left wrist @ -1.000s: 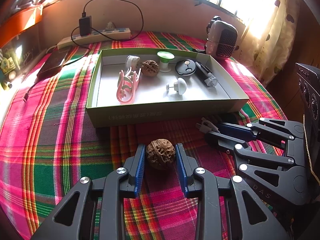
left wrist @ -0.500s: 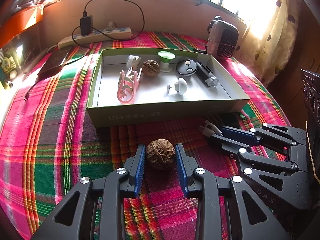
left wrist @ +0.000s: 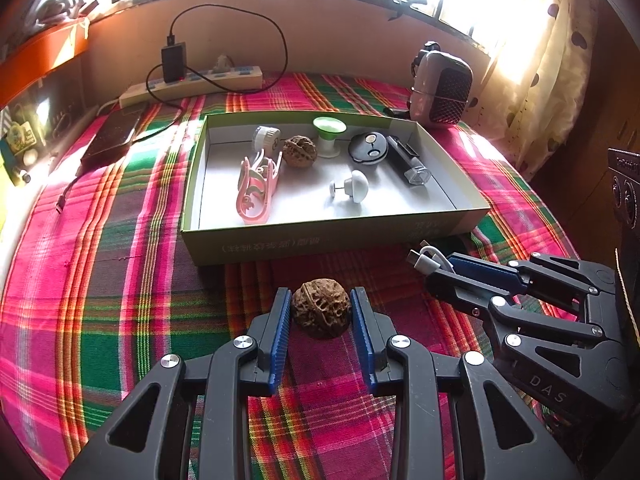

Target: Organize objects

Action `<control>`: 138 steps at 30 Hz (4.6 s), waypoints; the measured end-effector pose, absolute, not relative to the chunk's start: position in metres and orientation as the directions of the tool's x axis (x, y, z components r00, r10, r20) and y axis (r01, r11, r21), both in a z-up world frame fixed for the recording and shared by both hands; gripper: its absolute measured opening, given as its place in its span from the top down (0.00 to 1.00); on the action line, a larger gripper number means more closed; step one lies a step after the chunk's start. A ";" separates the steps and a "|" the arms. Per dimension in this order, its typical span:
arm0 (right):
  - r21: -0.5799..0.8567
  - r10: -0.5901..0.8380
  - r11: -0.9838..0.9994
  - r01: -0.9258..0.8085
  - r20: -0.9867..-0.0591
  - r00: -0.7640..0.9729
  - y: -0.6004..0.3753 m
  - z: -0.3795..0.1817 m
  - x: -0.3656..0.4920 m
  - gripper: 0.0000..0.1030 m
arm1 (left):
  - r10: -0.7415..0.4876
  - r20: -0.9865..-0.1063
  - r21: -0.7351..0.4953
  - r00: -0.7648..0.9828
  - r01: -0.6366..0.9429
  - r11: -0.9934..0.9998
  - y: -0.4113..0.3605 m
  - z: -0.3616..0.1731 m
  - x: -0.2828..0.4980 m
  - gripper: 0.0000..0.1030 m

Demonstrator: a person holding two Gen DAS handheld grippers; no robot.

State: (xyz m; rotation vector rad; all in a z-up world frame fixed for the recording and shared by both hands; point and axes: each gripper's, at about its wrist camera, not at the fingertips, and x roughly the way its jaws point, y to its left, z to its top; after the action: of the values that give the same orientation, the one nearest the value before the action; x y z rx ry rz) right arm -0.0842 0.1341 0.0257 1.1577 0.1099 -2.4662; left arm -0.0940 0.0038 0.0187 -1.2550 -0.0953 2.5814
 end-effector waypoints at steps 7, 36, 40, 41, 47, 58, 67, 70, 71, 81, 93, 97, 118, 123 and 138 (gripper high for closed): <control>0.115 -0.345 -0.912 0.393 -0.733 -0.587 0.139 0.037 -0.083 0.82 | 0.267 -0.750 -0.175 -0.605 -0.208 -0.962 0.002 0.027 -0.100 0.73; 0.146 -0.303 -0.947 0.288 -0.710 -0.636 0.158 0.053 -0.147 0.82 | 0.252 -0.742 -0.139 -0.622 -0.225 -0.964 0.016 0.040 -0.158 0.73; 0.142 -0.299 -0.947 0.289 -0.723 -0.623 0.155 0.049 -0.158 0.82 | 0.249 -0.749 -0.138 -0.614 -0.222 -0.965 0.018 0.036 -0.165 0.73; 0.143 -0.299 -0.946 0.290 -0.727 -0.618 0.154 0.048 -0.161 0.82 | 0.247 -0.751 -0.138 -0.612 -0.221 -0.965 0.018 0.035 -0.167 0.73; 0.148 -0.302 -0.944 0.295 -0.749 -0.590 0.151 0.038 -0.175 0.82 | 0.236 -0.770 -0.132 -0.592 -0.214 -0.968 0.019 0.025 -0.177 0.73; 0.127 -0.277 -0.948 0.292 -0.779 -0.563 0.148 0.023 -0.189 0.82 | 0.229 -0.790 -0.128 -0.569 -0.212 -0.969 0.021 0.012 -0.188 0.73; 0.100 -0.248 -0.955 0.281 -0.789 -0.562 0.149 0.018 -0.194 0.82 | 0.224 -0.792 -0.125 -0.568 -0.208 -0.970 0.021 0.009 -0.191 0.73; 0.080 -0.232 -0.957 0.281 -0.790 -0.568 0.148 0.017 -0.194 0.82 | 0.224 -0.792 -0.123 -0.568 -0.210 -0.970 0.021 0.009 -0.191 0.73; 0.077 -0.231 -0.956 0.282 -0.790 -0.568 0.148 0.017 -0.194 0.82 | 0.223 -0.792 -0.123 -0.568 -0.210 -0.970 0.021 0.009 -0.192 0.73; 0.062 -0.218 -0.958 0.280 -0.790 -0.573 0.147 0.015 -0.194 0.82 | 0.212 -0.794 -0.107 -0.570 -0.212 -0.971 0.022 0.008 -0.192 0.73; 0.051 -0.207 -0.960 0.274 -0.788 -0.579 0.145 0.014 -0.194 0.82 | 0.197 -0.794 -0.087 -0.575 -0.214 -0.973 0.023 0.008 -0.192 0.73; 0.048 -0.205 -0.961 0.273 -0.786 -0.583 0.145 0.014 -0.193 0.81 | 0.197 -0.794 -0.086 -0.575 -0.214 -0.973 0.023 0.008 -0.192 0.73; 0.076 -0.229 -0.960 0.271 -0.769 -0.597 0.147 0.022 -0.183 0.66 | 0.192 -0.784 -0.083 -0.591 -0.207 -0.975 0.022 0.015 -0.181 0.71; 0.075 -0.230 -0.960 0.270 -0.761 -0.606 0.146 0.026 -0.177 0.66 | 0.189 -0.777 -0.085 -0.601 -0.197 -0.977 0.021 0.020 -0.177 0.71; 0.075 -0.219 -0.967 0.243 -0.733 -0.644 0.151 0.043 -0.148 0.65 | 0.148 -0.750 -0.073 -0.645 -0.143 -0.987 0.013 0.036 -0.145 0.71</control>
State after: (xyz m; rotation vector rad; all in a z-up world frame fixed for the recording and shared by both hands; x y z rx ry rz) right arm -0.1477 0.1514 0.0434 1.1708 0.0448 -2.6375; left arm -0.1447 0.0131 0.0360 -1.2366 -0.0104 2.7123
